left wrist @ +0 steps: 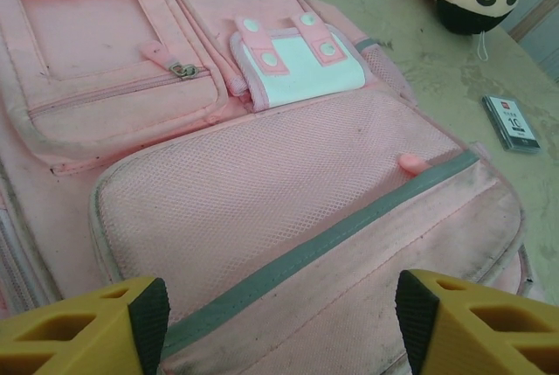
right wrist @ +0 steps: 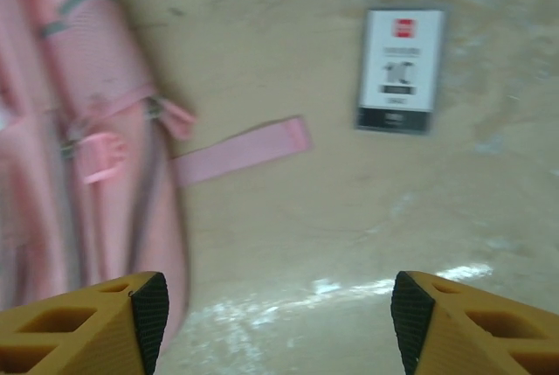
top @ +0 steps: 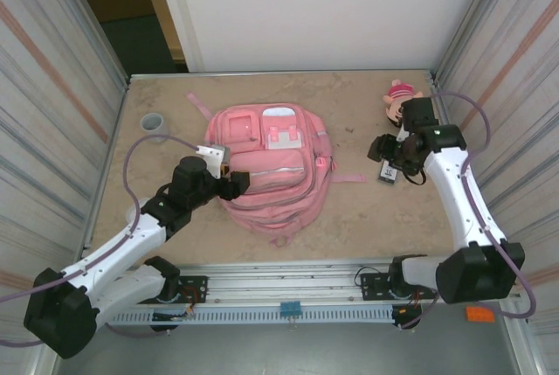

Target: Pack books, pencil case, and school supplies into a backpack

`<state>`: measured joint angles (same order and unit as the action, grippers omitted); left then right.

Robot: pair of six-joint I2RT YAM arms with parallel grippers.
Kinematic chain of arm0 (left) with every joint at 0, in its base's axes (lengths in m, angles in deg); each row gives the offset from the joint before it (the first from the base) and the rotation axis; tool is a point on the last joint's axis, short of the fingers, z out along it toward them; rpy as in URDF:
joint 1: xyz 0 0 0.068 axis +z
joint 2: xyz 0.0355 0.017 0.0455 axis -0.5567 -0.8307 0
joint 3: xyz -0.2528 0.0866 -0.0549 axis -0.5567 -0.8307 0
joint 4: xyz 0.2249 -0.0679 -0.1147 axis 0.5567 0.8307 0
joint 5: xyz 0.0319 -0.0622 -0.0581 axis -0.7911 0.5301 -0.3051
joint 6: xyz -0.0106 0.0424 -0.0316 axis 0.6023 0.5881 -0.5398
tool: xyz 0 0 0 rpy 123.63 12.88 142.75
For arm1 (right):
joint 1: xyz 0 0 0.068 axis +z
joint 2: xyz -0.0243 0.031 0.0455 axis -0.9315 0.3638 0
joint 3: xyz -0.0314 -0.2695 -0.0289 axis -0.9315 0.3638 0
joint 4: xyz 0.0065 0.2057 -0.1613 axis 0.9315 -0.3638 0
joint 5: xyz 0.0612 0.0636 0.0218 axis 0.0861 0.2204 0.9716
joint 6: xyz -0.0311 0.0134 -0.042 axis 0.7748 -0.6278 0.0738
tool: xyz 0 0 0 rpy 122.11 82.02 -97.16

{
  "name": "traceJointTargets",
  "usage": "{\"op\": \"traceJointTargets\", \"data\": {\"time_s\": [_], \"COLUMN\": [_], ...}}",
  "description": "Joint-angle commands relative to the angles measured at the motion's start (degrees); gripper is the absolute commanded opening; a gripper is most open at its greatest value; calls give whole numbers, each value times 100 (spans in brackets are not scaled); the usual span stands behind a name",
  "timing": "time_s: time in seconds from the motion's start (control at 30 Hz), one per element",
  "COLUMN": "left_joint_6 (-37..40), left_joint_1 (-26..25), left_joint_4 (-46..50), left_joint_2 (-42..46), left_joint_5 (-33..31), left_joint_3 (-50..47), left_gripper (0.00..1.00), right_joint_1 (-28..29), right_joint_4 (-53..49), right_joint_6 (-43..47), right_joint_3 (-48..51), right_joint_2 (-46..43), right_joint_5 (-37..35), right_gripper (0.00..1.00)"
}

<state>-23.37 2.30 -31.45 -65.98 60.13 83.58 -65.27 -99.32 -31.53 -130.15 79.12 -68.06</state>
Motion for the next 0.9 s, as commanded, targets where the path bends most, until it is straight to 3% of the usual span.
{"op": "traceJointTargets", "data": {"time_s": [0.0,0.47,0.87], "left_joint_6": [-74,-3,37], "left_joint_1": [-31,8,136], "left_joint_4": [-164,-550,-616], "left_joint_2": [-11,-162,-946], "left_joint_5": [-20,-290,51], "left_joint_3": [93,-165,262], "left_gripper": [71,73,74], "right_joint_1": [-354,-827,-830], "right_joint_4": [-279,446,719], "right_joint_6": [603,858,962], "right_joint_3": [157,-545,-849], "right_joint_2": [537,2911,3920], "right_joint_5": [-277,-183,-502], "right_gripper": [70,75,76]}}
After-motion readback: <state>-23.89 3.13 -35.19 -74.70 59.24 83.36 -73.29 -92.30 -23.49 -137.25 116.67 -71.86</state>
